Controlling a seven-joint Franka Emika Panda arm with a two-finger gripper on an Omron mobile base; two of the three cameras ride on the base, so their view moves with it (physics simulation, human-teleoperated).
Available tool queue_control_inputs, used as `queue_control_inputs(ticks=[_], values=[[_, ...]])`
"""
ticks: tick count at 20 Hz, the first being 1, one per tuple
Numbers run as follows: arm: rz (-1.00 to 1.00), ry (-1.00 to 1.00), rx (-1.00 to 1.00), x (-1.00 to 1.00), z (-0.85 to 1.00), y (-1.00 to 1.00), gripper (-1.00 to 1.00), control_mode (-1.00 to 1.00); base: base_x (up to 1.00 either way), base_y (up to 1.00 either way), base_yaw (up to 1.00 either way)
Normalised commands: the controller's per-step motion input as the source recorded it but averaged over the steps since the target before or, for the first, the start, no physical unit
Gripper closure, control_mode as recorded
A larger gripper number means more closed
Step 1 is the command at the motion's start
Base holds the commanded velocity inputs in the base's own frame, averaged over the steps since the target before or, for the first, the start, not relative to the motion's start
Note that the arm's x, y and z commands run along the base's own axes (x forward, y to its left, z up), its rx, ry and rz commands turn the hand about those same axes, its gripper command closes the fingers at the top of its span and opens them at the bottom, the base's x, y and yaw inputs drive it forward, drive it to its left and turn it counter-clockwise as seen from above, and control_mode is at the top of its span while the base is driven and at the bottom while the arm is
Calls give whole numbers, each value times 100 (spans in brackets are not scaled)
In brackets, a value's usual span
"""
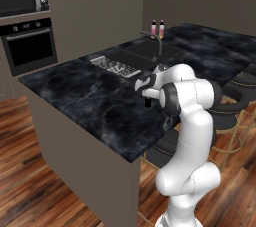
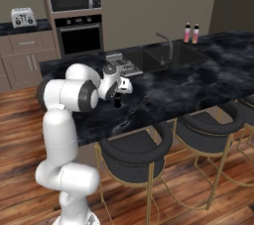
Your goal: Place the large bottle from the dining counter next to the other large bottle outside the sink, and place the small bottle from the dining counter next to the other small bottle inside the sink.
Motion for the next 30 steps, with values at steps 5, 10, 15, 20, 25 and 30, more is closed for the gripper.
queue_control_inputs(ticks=[5, 10, 15, 20, 25, 30], values=[[0, 0, 0, 9, -5, 0, -100, -100, 0, 0, 0], [0, 0, 0, 10, -6, 0, -100, -100, 0, 0, 0], [0, 0, 0, 12, -6, 0, -100, -100, 0, 0, 0], [0, 0, 0, 15, -7, 0, -100, -100, 0, 0, 0], [0, 0, 0, 11, -6, 0, -100, -100, 0, 0, 0], [0, 0, 0, 18, -4, 0, 100, -100, 0, 0, 0]])
